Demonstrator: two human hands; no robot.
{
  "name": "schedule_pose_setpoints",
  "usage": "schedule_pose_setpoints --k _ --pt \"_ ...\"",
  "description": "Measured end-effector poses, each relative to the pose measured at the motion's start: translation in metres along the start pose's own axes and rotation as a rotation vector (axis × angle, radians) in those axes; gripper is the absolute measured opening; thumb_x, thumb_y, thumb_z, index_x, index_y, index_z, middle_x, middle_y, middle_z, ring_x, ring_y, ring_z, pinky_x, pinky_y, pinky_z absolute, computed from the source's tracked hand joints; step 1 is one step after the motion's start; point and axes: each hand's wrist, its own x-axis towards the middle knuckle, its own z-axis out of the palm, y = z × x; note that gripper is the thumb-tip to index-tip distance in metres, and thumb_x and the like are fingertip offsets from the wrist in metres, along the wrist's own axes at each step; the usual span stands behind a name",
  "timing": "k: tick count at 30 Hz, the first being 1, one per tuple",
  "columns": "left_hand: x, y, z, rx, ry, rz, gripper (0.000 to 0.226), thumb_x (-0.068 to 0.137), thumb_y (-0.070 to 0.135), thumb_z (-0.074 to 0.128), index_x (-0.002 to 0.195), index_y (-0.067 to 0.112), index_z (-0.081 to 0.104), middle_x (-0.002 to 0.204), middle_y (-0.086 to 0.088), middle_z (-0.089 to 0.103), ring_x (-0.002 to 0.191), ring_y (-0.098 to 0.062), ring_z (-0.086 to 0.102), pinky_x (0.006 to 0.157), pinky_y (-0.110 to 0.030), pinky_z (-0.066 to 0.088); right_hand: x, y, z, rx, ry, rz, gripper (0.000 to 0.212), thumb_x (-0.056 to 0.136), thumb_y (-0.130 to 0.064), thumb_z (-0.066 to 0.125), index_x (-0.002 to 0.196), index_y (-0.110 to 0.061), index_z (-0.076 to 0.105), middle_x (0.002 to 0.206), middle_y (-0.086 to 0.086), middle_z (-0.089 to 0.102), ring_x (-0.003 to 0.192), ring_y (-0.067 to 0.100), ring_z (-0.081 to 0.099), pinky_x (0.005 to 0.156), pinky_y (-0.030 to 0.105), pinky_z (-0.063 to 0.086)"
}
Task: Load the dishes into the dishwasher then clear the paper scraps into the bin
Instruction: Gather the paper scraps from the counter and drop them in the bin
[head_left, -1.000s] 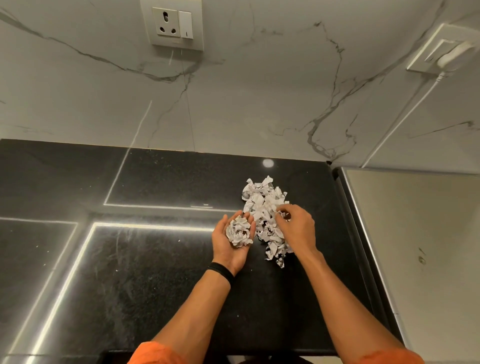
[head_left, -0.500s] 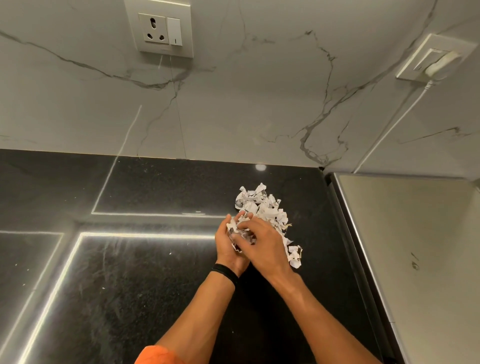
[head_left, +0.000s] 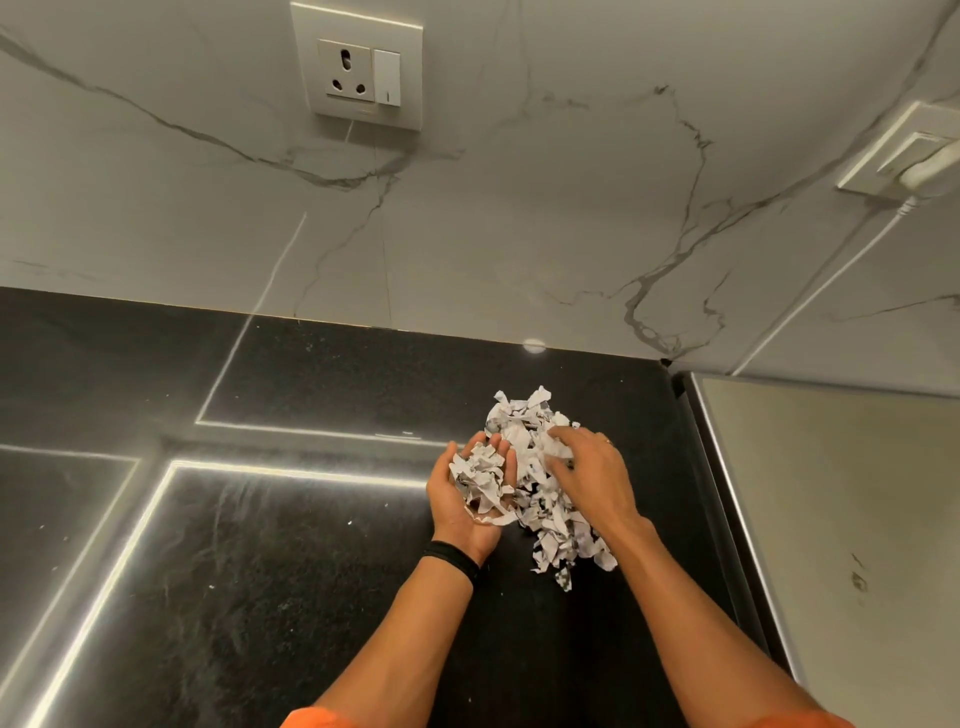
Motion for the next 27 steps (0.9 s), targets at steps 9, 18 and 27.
schedule_pose_setpoints --k 9,18,27 --pt "0.009 -0.005 -0.001 0.087 -0.001 0.004 0.056 0.098 0.038 0.054 0.142 0.004 0.056 0.138 -0.021 0.061 0.115 -0.031 0.066 0.108 -0.043 0.047 -0.010 -0.035 -0.033 0.498 0.070 0.045 0.036 0.092 -0.036 0.072 0.128 -0.030 0.067 0.117 -0.023 0.065 0.112 -0.002 0.059 0.095 0.023 0.049" --pt "0.006 0.008 -0.003 0.063 -0.009 0.002 0.044 0.096 0.038 0.056 0.120 0.003 0.068 0.135 -0.019 0.063 0.129 -0.030 0.059 0.114 -0.043 0.042 0.016 -0.057 -0.017 0.578 0.017 0.049 0.015 0.093 -0.035 0.070 0.107 -0.032 0.074 0.105 -0.017 0.070 0.101 0.002 0.063 0.092 0.033 0.054" --pt "0.005 0.035 -0.007 0.012 0.024 0.105 0.044 0.097 0.037 0.056 0.124 0.004 0.066 0.121 -0.017 0.069 0.106 -0.029 0.070 0.102 -0.044 0.051 0.093 -0.068 0.014 -0.287 -0.404 -0.274 0.046 0.092 -0.029 0.071 0.136 -0.030 0.060 0.134 0.002 0.060 0.127 0.027 0.050 0.103 0.046 0.047"
